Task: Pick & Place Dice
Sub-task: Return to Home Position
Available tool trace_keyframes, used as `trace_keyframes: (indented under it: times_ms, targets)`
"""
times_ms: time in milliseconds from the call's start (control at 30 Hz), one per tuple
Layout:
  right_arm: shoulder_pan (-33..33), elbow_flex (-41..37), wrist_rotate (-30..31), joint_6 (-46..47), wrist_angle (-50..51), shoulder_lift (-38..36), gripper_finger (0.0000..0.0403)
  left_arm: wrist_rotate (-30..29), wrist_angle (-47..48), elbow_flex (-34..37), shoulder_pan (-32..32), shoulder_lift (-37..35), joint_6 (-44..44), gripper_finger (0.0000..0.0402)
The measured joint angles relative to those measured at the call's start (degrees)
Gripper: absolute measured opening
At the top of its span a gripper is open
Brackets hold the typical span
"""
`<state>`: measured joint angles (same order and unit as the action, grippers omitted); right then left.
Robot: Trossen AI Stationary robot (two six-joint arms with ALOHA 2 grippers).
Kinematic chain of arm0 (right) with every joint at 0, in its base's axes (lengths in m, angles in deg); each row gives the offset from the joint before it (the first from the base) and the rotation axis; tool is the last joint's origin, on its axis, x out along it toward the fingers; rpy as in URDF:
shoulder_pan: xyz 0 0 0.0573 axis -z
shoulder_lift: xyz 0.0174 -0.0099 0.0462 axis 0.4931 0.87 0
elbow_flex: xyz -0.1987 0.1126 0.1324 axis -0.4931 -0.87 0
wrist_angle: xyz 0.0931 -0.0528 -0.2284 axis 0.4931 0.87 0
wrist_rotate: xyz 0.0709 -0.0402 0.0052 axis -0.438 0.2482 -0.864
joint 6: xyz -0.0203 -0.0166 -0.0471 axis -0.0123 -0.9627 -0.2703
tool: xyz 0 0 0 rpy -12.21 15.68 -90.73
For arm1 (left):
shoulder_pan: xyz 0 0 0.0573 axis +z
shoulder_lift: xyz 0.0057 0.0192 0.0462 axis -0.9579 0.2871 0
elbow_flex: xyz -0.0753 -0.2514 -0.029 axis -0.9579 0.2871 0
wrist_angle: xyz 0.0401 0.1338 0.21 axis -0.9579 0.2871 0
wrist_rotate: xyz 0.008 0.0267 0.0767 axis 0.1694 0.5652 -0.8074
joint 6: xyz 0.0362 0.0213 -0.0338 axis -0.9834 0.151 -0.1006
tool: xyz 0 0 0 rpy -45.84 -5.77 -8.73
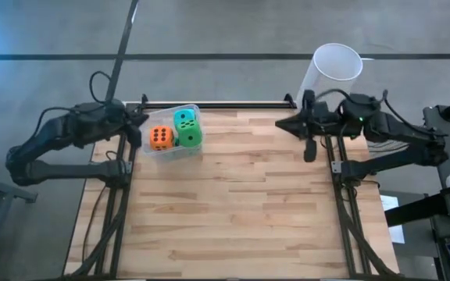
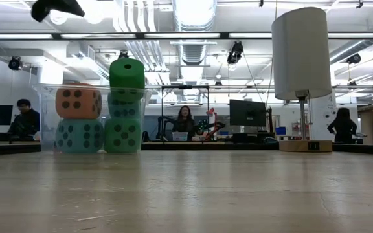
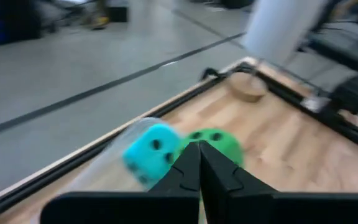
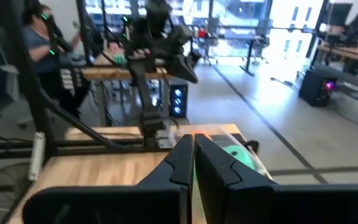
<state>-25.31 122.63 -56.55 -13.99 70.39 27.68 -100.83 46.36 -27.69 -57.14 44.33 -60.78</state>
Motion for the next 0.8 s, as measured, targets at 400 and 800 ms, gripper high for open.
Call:
trace_keyframes:
  times_ms: [400, 800]
  targets:
    - [-2.5, -22.8, 0.1, 4.6, -18.8, -19.6, 0.0013, 13.9, -30.0, 19.4, -2.3, -11.0, -6.0, 0.0001]
    - [-2.5, -31.7, 0.7, 5.7, -21.5, -34.5, 0.0013, 13.9, -32.0, 24.2, -2.2, -25.5, -6.0, 0.0001]
